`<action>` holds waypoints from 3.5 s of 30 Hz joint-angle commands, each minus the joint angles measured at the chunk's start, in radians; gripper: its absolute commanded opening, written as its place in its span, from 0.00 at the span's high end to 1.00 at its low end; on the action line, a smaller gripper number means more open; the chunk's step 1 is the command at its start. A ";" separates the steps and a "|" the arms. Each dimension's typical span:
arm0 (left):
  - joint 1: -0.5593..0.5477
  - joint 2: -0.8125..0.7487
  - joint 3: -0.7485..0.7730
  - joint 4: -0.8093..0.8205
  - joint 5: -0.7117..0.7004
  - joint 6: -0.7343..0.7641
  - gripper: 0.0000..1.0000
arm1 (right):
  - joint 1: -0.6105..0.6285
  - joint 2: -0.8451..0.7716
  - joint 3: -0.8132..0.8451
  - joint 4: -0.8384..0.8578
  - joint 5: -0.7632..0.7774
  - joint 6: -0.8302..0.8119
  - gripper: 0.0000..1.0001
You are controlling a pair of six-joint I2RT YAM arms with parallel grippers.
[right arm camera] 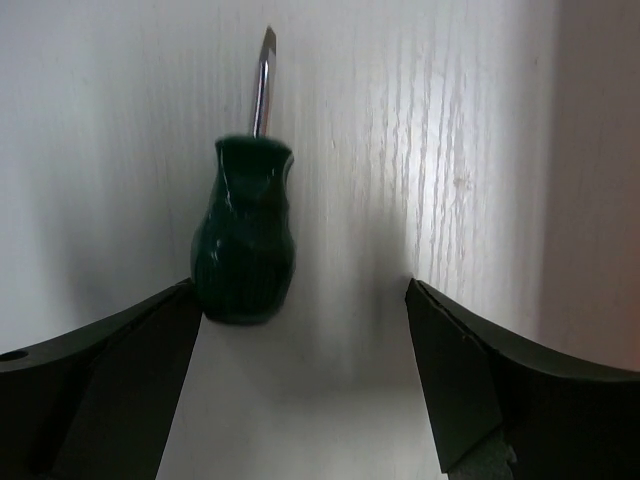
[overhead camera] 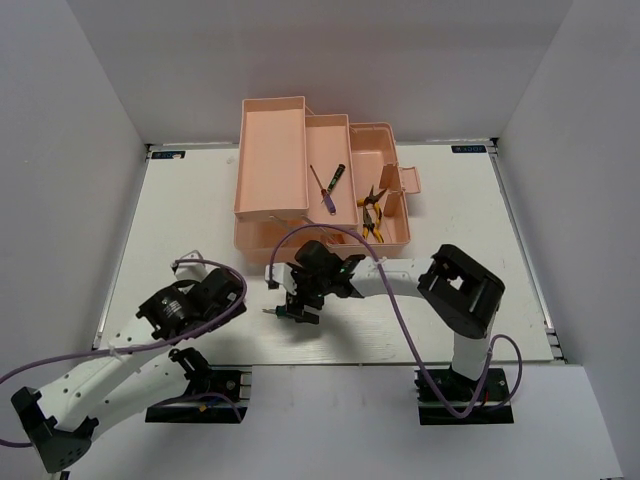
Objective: Sort the tools into containers
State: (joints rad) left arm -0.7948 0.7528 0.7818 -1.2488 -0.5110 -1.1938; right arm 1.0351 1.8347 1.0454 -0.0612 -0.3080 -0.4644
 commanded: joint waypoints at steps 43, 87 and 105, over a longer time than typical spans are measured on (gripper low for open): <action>0.247 0.299 -0.156 0.561 -0.112 0.083 0.10 | -0.242 -0.298 0.513 -0.014 0.101 0.219 1.00; 0.319 0.161 -0.144 0.340 -0.038 0.048 1.00 | -0.523 -0.253 0.463 -0.078 -0.033 0.383 0.10; 0.348 0.505 0.554 0.681 0.014 0.517 1.00 | -0.635 -0.364 0.248 -0.229 -0.106 0.366 1.00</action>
State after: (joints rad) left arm -0.4580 1.1831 1.2495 -0.6914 -0.5575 -0.8093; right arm 0.4068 1.5211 1.3071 -0.2687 -0.3695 -0.0895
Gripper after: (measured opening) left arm 0.474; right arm 0.004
